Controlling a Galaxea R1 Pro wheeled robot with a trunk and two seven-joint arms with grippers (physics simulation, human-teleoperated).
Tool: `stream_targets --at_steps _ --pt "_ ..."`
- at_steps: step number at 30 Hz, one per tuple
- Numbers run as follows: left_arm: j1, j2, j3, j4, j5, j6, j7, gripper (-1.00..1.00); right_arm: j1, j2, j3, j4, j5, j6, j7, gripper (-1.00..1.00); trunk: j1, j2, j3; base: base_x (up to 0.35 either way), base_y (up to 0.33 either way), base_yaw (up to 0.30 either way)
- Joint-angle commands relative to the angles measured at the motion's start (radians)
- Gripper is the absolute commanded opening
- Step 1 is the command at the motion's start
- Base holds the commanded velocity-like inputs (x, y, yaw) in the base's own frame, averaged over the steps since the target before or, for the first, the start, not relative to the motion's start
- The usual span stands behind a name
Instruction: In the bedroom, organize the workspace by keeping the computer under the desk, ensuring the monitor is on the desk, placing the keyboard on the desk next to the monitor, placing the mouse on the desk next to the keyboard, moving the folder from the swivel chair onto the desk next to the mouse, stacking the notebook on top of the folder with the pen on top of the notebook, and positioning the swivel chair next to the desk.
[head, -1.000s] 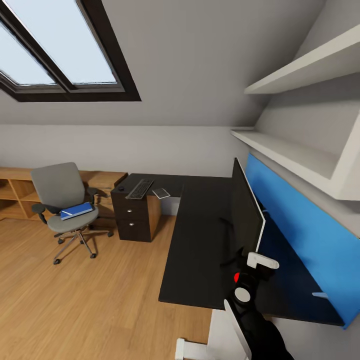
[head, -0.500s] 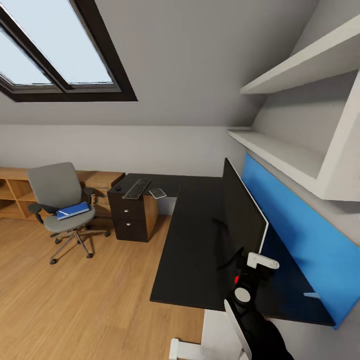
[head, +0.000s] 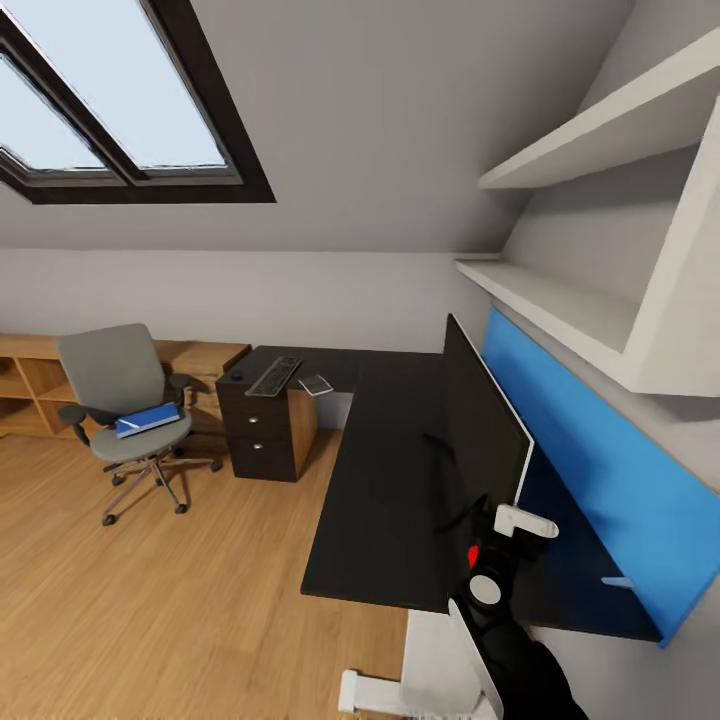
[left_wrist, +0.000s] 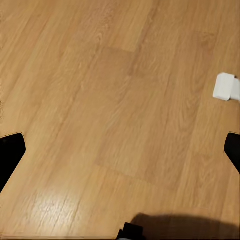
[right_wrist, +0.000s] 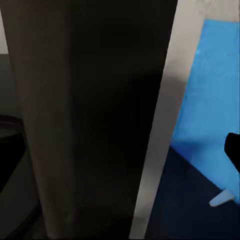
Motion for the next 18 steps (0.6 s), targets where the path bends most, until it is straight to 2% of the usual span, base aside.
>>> stream_targets --at_steps 1,18 --pt "-0.001 0.001 -0.008 -0.001 0.008 -0.004 0.007 1.00 -0.001 0.000 0.001 0.000 0.002 0.001 -0.005 1.00 0.000 -0.001 -0.002 -0.285 0.000 0.000" --pt "-0.001 0.000 -0.008 -0.001 0.007 -0.004 0.007 1.00 -0.001 0.000 0.001 0.000 0.001 0.000 -0.005 1.00 0.000 -0.001 -0.002 -0.328 0.000 0.000"
